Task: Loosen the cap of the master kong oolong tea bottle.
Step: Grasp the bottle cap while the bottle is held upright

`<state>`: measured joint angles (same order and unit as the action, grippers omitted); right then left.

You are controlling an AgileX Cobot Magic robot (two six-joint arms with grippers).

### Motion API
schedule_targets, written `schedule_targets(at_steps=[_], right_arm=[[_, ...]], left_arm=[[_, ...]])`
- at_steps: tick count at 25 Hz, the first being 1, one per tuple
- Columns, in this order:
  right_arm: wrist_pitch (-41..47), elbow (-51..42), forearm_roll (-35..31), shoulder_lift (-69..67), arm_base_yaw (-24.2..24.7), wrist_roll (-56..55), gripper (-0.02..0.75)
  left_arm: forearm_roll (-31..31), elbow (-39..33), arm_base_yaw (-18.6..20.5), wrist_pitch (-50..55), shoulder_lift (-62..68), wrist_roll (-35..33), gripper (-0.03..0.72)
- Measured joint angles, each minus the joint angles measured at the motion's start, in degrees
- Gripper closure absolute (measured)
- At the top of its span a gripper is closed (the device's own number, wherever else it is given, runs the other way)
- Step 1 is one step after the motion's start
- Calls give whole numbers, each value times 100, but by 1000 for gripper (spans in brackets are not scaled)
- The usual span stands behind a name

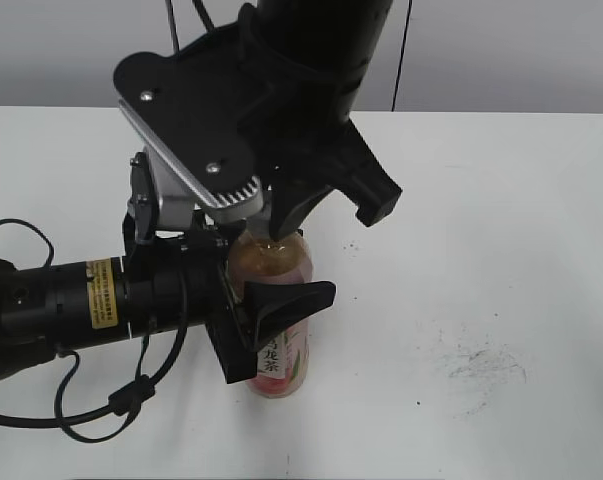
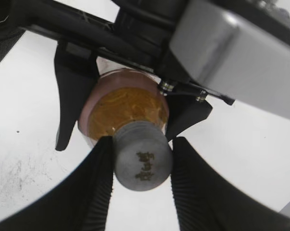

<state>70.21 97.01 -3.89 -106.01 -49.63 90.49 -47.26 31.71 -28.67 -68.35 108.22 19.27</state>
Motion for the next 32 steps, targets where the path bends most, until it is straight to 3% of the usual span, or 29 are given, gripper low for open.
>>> schedule_targets(at_steps=[6, 16, 20, 23, 27, 32], right_arm=[[115, 167, 78, -56, -24, 768, 464], [115, 179, -45, -88, -24, 3647, 464], [110, 179, -51, -88, -24, 3977, 464], [115, 179, -51, -88, -24, 3355, 464], [146, 179, -51, -88, -24, 1600, 456], [36, 179, -117, -88, -24, -1176, 294]], left_arm=[[18, 0, 0, -7, 0, 0, 244], [0, 0, 0, -4, 0, 0, 244], [-12, 0, 5, -4, 0, 0, 244], [-38, 0, 5, -4, 0, 0, 244], [-68, 0, 5, -9, 0, 0, 244], [-93, 0, 5, -10, 0, 5, 244]])
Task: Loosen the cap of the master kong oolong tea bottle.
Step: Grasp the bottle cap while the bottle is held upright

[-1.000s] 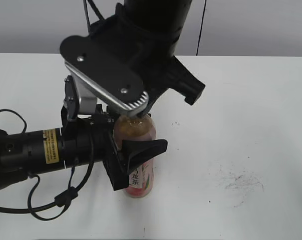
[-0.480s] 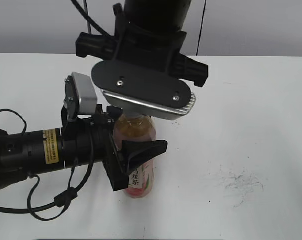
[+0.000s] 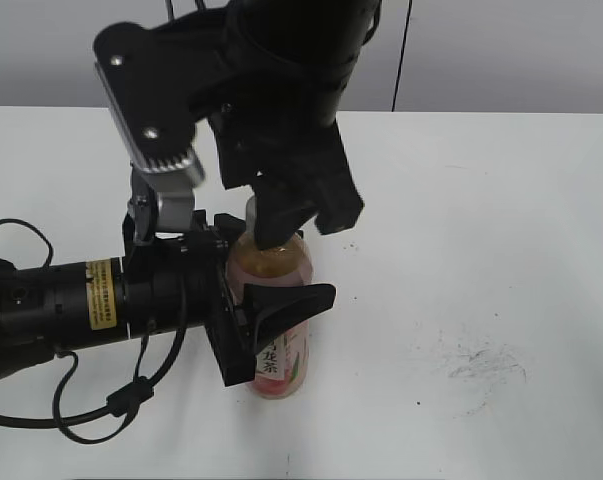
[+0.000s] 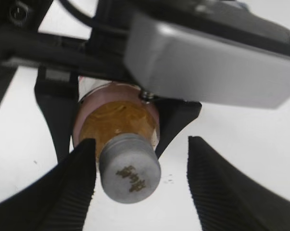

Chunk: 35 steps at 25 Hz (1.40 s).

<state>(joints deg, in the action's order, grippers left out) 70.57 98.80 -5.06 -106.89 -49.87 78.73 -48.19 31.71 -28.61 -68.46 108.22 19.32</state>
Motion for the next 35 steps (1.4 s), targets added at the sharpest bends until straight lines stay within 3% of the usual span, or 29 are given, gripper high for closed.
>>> schedule_targets(at_steps=[4, 17, 31, 35], right_arm=[[-30, 0, 15, 0, 0, -2258, 226], [-30, 0, 110, 0, 0, -7621, 218], [-37, -146, 93, 63, 0, -8275, 283], [-37, -146, 90, 63, 0, -8269, 379]], left_arm=[[-36, 0, 0, -4, 0, 0, 244], [-41, 0, 0, -11, 0, 12, 244], [-47, 0, 0, -6, 0, 14, 244], [-47, 0, 0, -6, 0, 19, 244]])
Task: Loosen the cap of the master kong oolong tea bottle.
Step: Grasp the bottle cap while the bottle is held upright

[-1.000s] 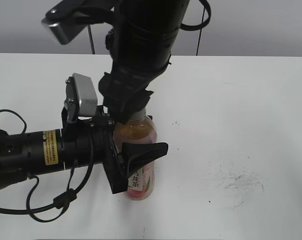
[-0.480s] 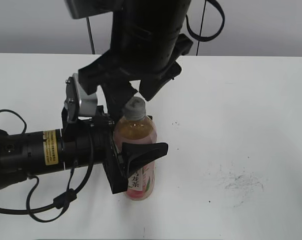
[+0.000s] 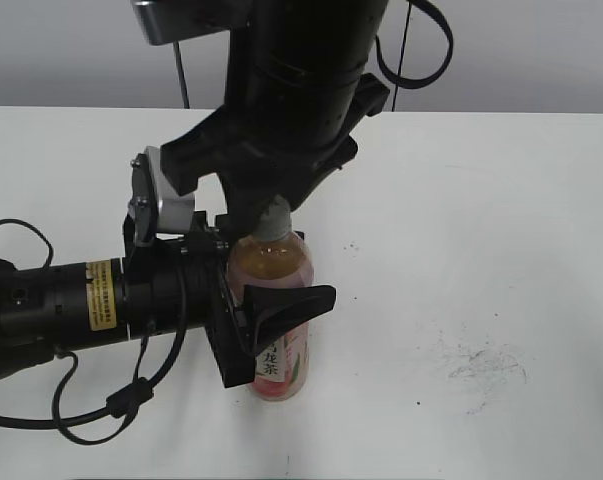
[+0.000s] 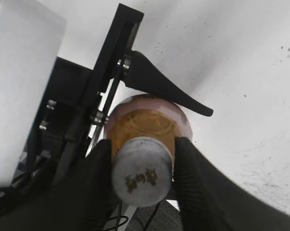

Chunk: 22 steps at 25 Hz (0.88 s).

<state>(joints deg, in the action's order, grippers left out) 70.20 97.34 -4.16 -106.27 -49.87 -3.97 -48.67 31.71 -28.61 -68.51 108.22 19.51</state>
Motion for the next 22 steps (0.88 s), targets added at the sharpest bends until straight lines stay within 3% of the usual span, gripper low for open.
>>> schedule_targets(at_steps=[3, 8, 15, 22], right_arm=[[-7, 0, 0, 0, 0, 208, 461], [-7, 0, 0, 0, 0, 1323, 463], [-7, 0, -37, 0, 0, 3999, 463], [30, 0, -90, 11, 0, 7549, 463]], left_arm=[[0, 0, 0, 0, 0, 0, 244], [5, 0, 0, 0, 0, 0, 244], [0, 0, 0, 0, 0, 0, 244], [0, 0, 0, 0, 0, 0, 244]])
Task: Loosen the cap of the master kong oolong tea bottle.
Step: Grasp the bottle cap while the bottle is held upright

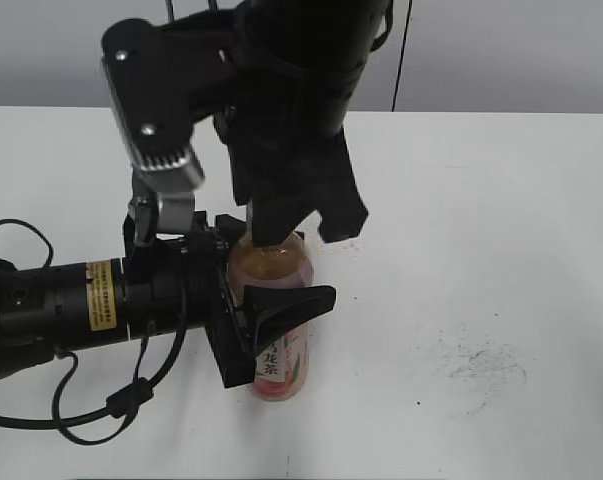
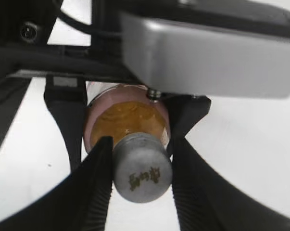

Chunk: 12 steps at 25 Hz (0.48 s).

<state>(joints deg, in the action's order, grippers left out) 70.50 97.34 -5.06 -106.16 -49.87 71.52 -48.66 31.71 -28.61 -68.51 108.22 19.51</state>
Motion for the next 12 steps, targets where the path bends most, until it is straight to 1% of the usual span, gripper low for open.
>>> schedule_targets(at_steps=[7, 9, 10, 12], right_arm=[[31, 0, -1, 7, -8, 3710, 463], [42, 0, -1, 7, -8, 4999, 463], [42, 0, -1, 7, -8, 5483, 463], [42, 0, -1, 7, -8, 6010, 463]], left_arm=[[6, 0, 0, 0, 0, 0, 244], [16, 0, 0, 0, 0, 7, 244], [22, 0, 0, 0, 0, 13, 244], [22, 0, 0, 5, 0, 19, 244]])
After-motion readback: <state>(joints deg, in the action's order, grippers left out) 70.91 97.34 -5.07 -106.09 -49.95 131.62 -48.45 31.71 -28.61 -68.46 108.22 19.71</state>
